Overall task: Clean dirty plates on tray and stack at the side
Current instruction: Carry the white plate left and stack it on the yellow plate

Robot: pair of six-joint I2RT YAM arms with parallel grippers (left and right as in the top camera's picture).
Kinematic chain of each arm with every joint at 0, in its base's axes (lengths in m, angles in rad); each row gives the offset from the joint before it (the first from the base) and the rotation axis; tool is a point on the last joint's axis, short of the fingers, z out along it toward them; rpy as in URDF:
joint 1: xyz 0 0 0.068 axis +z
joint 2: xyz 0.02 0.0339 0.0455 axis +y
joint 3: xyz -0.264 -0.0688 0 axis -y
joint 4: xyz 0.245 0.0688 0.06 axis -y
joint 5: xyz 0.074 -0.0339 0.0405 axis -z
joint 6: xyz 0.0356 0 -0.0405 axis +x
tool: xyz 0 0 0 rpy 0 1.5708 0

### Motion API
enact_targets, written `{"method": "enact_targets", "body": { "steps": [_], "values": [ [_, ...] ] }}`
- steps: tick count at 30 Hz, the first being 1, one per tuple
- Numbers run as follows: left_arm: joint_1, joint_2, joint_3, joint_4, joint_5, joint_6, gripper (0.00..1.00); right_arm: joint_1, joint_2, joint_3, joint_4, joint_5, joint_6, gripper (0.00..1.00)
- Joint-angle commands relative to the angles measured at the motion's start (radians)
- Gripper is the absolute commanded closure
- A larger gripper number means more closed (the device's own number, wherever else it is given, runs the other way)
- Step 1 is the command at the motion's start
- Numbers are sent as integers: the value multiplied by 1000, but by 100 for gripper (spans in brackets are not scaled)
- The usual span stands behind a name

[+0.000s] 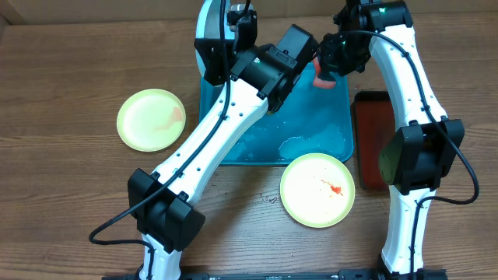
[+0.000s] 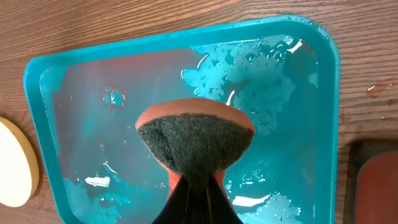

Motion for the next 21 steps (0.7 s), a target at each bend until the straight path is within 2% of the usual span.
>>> {"method": "enact_targets", "body": {
  "steps": [1, 4, 7, 11, 16, 21],
  "values": [
    [44, -4, 2, -105, 127, -182, 96, 2, -29, 22, 4, 2, -3, 96],
    [120, -8, 1, -244, 248, -313, 95, 2, -29, 22, 4, 2, -3, 96],
    [247, -8, 1, -303, 408, -317, 95, 2, -29, 22, 5, 2, -3, 96],
    [397, -8, 0, -250, 611, -161, 95, 2, -29, 22, 5, 2, -3, 96],
    [602, -8, -18, -126, 954, 86, 95, 2, -29, 22, 2, 2, -3, 96],
    [774, -8, -122, 3, 1229, 259, 96, 2, -29, 22, 1, 2, -3, 96]
  ]
}}
